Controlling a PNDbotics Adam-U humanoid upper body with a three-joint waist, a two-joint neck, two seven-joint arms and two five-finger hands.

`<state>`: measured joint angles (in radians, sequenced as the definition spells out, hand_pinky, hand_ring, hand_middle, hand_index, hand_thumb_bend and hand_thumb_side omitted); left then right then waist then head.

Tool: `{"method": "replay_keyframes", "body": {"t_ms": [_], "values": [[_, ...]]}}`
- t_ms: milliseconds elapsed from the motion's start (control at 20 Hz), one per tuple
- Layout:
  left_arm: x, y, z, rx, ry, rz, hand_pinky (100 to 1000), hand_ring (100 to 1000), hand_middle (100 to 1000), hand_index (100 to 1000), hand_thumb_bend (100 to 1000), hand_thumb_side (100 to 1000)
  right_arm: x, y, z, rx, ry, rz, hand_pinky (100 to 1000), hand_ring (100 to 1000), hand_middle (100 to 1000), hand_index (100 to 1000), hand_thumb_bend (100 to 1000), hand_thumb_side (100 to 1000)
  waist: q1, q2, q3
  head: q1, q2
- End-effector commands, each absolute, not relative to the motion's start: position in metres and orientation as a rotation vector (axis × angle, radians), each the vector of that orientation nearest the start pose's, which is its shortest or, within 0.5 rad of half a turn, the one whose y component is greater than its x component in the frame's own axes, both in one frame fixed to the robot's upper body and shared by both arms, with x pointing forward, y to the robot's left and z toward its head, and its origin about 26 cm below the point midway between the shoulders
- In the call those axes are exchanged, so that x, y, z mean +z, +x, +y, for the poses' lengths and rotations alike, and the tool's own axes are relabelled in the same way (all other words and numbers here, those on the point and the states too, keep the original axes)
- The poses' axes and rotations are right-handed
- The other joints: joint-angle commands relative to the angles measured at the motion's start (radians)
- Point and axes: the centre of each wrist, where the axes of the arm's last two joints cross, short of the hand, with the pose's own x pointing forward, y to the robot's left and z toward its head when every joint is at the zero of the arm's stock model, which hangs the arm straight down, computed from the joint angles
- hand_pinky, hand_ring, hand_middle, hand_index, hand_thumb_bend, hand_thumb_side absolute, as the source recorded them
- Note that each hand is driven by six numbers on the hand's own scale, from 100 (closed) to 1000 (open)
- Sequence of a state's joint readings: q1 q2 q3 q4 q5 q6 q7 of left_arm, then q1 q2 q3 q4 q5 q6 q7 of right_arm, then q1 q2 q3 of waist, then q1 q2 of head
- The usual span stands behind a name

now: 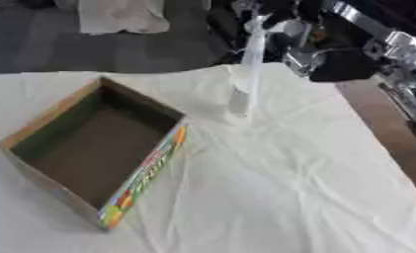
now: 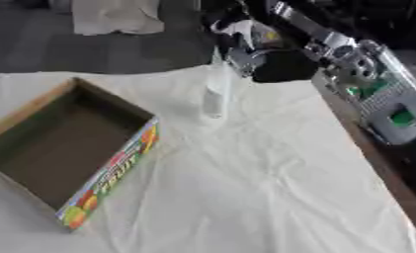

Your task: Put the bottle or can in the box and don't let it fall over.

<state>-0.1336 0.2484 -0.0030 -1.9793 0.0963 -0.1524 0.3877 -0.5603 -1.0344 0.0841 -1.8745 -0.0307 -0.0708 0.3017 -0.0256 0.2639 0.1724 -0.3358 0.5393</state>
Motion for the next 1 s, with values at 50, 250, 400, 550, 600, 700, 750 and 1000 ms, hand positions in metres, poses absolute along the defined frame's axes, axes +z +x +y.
{"method": "replay_keyframes", "body": {"t_ms": [50, 250, 400, 550, 600, 700, 750, 1000], "values": [[0.152, 0.282, 0.267, 0.182, 0.221, -2.289, 934, 573, 703, 617, 180, 842, 0.35, 0.307, -0.337, 1.493, -0.69, -1.954, 879, 798, 886, 810, 100, 391, -0.001, -0.022, 0.001, -0.003, -0.003], [0.152, 0.281, 0.267, 0.176, 0.221, -2.284, 934, 573, 703, 616, 180, 844, 0.359, 0.314, -0.345, 1.578, -0.702, -1.914, 880, 799, 888, 812, 106, 390, -0.004, -0.024, -0.001, -0.004, -0.001], [0.151, 0.281, 0.267, 0.169, 0.222, -2.282, 934, 573, 703, 616, 179, 843, 0.368, 0.32, -0.351, 1.612, -0.706, -1.892, 879, 801, 886, 812, 115, 402, -0.006, -0.026, -0.003, -0.004, 0.003], [0.151, 0.281, 0.267, 0.162, 0.222, -2.281, 934, 572, 703, 615, 179, 843, 0.377, 0.326, -0.354, 1.635, -0.708, -1.875, 877, 800, 882, 810, 120, 392, -0.008, -0.027, -0.005, -0.002, 0.006], [0.151, 0.281, 0.267, 0.161, 0.222, -2.28, 934, 572, 703, 615, 179, 844, 0.381, 0.328, -0.354, 1.641, -0.706, -1.878, 877, 799, 881, 810, 120, 389, -0.009, -0.028, -0.006, -0.002, 0.008], [0.151, 0.28, 0.268, 0.158, 0.224, -2.277, 934, 571, 702, 615, 178, 844, 0.389, 0.33, -0.353, 1.65, -0.699, -1.883, 877, 800, 880, 811, 119, 388, -0.01, -0.029, -0.009, 0.002, 0.012], [0.15, 0.28, 0.268, 0.156, 0.225, -2.275, 934, 571, 702, 614, 178, 844, 0.394, 0.331, -0.353, 1.655, -0.697, -1.885, 876, 800, 880, 810, 119, 387, -0.011, -0.03, -0.011, 0.004, 0.013], [0.149, 0.279, 0.269, 0.154, 0.231, -2.267, 934, 570, 702, 613, 179, 846, 0.417, 0.335, -0.354, 1.652, -0.706, -1.881, 869, 803, 869, 810, 148, 352, -0.013, -0.032, -0.022, 0.008, 0.021]]}}
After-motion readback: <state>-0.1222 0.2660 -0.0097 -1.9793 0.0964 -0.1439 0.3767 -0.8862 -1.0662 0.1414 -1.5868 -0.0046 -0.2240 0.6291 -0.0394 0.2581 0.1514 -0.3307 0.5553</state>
